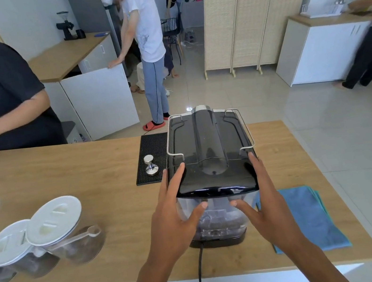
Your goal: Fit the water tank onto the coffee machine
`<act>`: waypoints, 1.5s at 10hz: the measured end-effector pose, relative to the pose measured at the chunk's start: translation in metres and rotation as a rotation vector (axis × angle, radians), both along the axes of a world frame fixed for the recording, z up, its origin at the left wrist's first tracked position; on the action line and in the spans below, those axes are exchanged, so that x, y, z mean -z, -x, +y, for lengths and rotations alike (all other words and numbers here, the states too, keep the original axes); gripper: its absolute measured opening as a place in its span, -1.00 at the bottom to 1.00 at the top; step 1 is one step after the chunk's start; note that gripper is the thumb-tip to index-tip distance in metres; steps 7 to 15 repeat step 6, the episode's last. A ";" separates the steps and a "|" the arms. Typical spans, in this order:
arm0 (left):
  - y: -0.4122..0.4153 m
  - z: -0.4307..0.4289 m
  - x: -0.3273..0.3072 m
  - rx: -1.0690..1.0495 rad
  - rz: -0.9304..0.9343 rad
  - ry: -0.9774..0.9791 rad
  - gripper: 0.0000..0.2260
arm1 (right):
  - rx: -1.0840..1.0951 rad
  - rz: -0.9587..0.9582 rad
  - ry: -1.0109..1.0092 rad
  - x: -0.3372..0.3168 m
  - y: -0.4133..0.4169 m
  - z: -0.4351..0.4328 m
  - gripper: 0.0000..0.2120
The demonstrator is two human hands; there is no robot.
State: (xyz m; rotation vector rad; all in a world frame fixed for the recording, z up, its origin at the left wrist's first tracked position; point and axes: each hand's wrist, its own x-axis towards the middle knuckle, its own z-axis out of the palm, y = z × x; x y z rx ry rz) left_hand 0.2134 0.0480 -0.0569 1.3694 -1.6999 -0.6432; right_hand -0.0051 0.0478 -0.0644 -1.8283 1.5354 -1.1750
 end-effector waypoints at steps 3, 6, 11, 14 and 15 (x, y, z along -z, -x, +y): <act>-0.005 -0.004 0.006 0.030 -0.028 0.006 -0.23 | 0.008 -0.040 -0.015 0.006 -0.001 0.003 -0.09; -0.032 0.005 0.035 0.044 -0.251 0.055 -0.27 | 0.118 0.074 0.032 0.029 0.008 0.012 -0.04; -0.032 0.005 0.035 0.044 -0.251 0.055 -0.27 | 0.118 0.074 0.032 0.029 0.008 0.012 -0.04; -0.032 0.005 0.035 0.044 -0.251 0.055 -0.27 | 0.118 0.074 0.032 0.029 0.008 0.012 -0.04; -0.032 0.005 0.035 0.044 -0.251 0.055 -0.27 | 0.118 0.074 0.032 0.029 0.008 0.012 -0.04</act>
